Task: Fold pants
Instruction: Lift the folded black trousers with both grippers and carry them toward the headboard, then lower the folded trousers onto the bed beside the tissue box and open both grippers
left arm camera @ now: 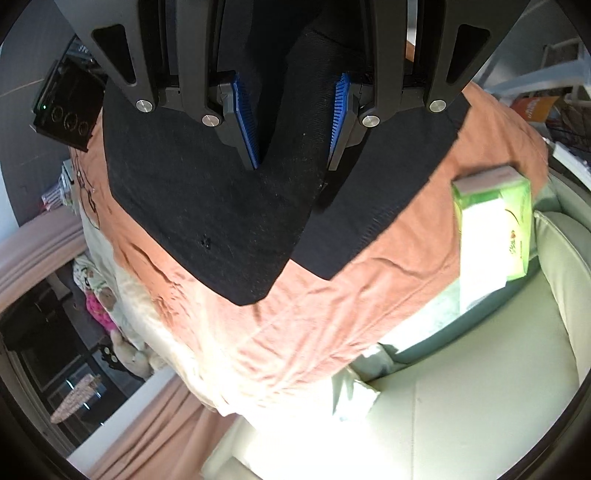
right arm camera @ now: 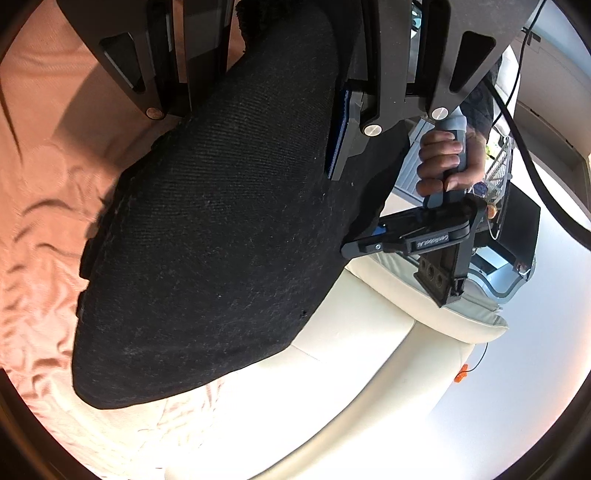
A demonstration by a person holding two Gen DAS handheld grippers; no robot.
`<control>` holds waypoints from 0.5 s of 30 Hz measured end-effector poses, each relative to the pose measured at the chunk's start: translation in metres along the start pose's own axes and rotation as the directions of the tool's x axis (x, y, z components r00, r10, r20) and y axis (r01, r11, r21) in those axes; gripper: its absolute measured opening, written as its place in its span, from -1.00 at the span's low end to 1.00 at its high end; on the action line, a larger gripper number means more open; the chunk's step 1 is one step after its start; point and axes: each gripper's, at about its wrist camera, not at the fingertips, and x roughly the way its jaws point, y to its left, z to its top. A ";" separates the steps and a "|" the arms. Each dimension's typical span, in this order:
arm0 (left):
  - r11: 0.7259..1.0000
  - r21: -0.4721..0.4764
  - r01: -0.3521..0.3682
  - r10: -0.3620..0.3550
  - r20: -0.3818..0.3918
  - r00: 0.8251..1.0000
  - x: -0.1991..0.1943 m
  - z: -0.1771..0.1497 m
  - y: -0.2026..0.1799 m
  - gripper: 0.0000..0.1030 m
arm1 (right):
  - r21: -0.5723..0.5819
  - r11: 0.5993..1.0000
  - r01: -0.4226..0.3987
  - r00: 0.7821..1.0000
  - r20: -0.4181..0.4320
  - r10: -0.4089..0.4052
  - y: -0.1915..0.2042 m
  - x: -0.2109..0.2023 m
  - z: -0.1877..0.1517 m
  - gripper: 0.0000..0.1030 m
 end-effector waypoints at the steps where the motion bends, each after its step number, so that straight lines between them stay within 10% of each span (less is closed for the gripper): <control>1: 1.000 -0.006 -0.004 0.004 -0.001 1.000 0.001 0.003 0.003 -0.26 | 0.000 1.000 -0.003 1.000 -0.002 0.003 -0.001 -0.001 -0.002 -0.40; 11: 0.993 -0.043 -0.106 0.110 0.104 0.988 0.016 0.045 0.034 -0.23 | 0.052 0.998 -0.016 0.999 0.045 0.014 -0.015 0.008 -0.032 -0.35; 15: 0.987 -0.096 -0.127 0.137 0.107 0.985 0.032 0.034 0.048 0.25 | 0.116 0.986 0.116 0.990 -0.094 -0.106 -0.043 0.016 -0.066 0.10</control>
